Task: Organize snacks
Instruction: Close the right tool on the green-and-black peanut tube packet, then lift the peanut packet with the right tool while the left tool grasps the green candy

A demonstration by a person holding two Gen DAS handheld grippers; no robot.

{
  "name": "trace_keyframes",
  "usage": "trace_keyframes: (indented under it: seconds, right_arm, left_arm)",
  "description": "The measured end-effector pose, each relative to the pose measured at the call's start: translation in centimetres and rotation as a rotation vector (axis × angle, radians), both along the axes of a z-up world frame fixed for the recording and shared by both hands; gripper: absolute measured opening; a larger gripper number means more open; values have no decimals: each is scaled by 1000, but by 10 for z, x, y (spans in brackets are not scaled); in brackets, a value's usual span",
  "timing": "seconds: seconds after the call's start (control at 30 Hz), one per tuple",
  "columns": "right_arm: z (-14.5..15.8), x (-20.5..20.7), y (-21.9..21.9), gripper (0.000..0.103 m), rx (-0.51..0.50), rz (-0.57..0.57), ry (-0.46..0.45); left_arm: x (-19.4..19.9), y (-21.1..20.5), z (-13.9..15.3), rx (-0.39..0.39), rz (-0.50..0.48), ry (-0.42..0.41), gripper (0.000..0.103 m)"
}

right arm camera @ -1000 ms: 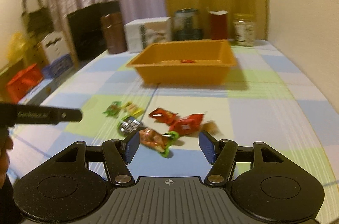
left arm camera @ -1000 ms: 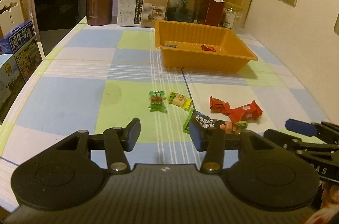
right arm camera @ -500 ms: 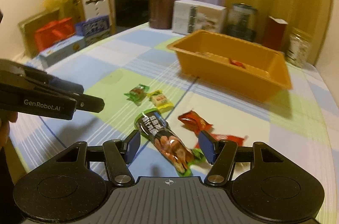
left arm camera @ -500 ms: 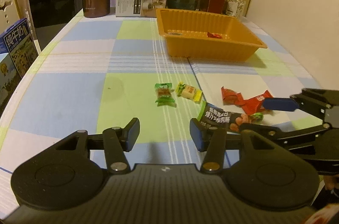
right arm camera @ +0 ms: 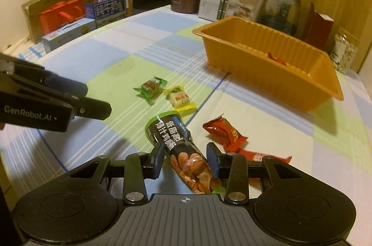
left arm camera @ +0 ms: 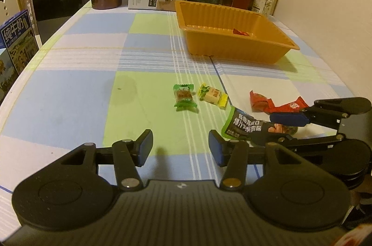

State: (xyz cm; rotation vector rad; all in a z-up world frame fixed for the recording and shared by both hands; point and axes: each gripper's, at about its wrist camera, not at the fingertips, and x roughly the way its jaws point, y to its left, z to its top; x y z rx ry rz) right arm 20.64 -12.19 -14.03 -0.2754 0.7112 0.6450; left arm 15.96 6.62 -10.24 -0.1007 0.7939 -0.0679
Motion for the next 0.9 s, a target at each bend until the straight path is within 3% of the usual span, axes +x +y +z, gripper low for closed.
trace_keyframes:
  seconds: [0.2,0.53,0.9]
  right_arm:
    - [6,-1,-11,36,97,-63,94]
    - [-3,-6,4,36,1,6,19]
    - [-5,-15,-3,30,45,-36,42]
  left_arm:
    - [0,-1,-2,-3,-5,5,49]
    - [-1,-4,-4,-7,-10,11,49]
    - [-1,-3,-4,-9,-12,11,49]
